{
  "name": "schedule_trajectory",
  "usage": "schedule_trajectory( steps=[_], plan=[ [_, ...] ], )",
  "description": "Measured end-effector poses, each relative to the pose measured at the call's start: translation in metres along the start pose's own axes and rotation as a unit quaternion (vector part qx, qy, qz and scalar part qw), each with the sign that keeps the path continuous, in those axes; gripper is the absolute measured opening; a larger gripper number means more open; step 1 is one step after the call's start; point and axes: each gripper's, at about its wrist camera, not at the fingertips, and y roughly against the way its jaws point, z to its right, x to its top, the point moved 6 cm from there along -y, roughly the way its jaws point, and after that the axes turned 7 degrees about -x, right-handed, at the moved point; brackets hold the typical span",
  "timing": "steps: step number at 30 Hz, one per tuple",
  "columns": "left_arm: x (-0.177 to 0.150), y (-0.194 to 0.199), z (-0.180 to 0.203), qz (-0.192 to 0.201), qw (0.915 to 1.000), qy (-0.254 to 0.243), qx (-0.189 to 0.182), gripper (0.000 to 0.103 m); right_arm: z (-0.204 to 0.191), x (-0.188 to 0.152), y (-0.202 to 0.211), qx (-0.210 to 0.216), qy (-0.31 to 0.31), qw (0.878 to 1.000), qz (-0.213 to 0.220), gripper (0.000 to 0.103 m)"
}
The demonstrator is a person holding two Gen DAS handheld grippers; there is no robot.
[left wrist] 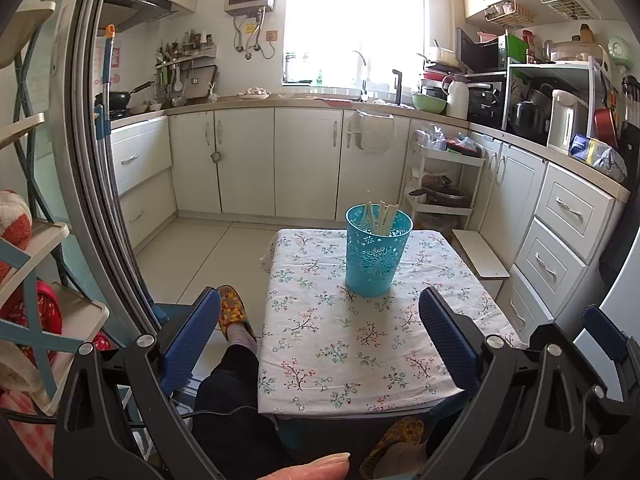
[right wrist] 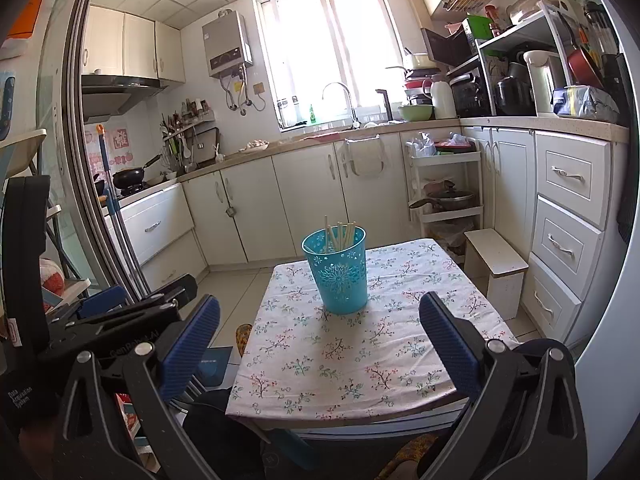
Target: Organize utensils
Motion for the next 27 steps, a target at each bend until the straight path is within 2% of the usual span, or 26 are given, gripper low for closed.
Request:
schedule_trajectory(
  steps=[15, 21, 27],
  plan=[
    [0.001, -0.013, -0.006, -0.012, 0.9998, 0.01, 0.01, 0.095, 0.002, -0.004, -0.013, -0.001, 0.0, 1.0, -0.019, 0.096],
    [0.001, -0.036, -0.004, -0.035, 0.9994, 0.003, 0.009, 0.095, 0.009, -0.006, -0.029, -0.01, -0.011, 0.999, -0.034, 0.096],
    [0.004, -0.075, -0.006, -0.061, 0.9981, 0.006, 0.003, 0.095, 0.027, -0.011, -0.067, -0.037, -0.026, 0.997, -0.062, 0.096]
  ],
)
